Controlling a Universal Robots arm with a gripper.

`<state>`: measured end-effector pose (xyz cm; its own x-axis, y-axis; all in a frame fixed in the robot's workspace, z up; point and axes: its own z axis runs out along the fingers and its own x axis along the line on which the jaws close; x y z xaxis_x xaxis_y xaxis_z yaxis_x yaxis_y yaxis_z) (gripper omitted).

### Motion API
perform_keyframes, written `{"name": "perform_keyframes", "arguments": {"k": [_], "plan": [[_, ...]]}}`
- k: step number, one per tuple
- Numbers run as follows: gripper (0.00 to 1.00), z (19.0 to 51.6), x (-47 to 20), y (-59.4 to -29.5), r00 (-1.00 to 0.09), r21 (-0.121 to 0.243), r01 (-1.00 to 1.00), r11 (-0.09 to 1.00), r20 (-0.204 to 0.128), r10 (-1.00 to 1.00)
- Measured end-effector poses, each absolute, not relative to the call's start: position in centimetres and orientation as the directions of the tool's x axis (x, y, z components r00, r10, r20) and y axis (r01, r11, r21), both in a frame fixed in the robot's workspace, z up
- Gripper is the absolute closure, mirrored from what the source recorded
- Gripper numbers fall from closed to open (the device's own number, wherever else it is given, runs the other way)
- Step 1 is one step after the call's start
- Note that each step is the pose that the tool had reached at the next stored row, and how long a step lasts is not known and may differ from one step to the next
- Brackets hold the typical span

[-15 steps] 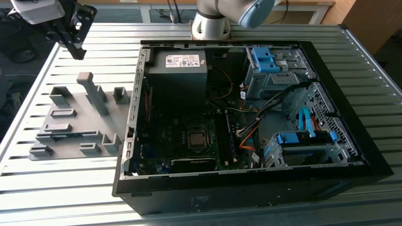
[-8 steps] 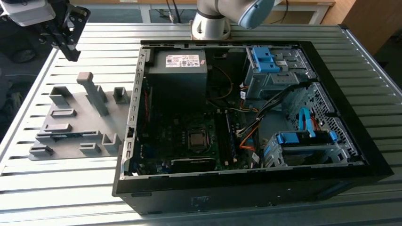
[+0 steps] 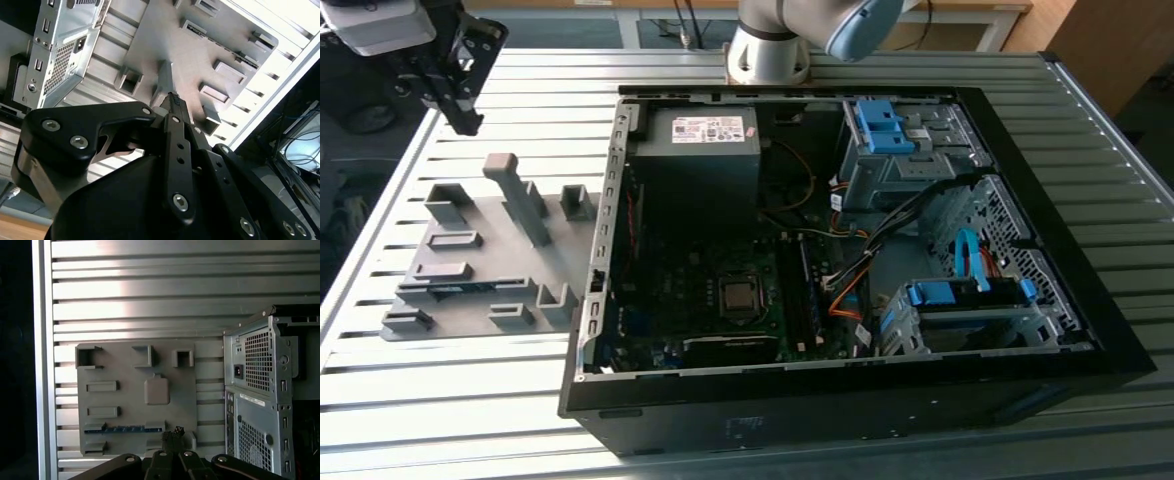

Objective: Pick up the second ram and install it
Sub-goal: 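Reach for the second ram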

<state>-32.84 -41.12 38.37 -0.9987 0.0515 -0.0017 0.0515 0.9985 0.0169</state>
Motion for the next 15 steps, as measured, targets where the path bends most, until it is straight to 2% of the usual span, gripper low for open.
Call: {"name": "perform_keyframes", "arguments": {"k": [4,15], "plan": [[0.89,38.3,-33.7,-41.1,-0.999,0.016,0.051,0.999,0.016,0.051],[0.89,38.2,-36.3,-41.7,-0.999,0.016,0.04,0.999,0.017,0.04]]}}
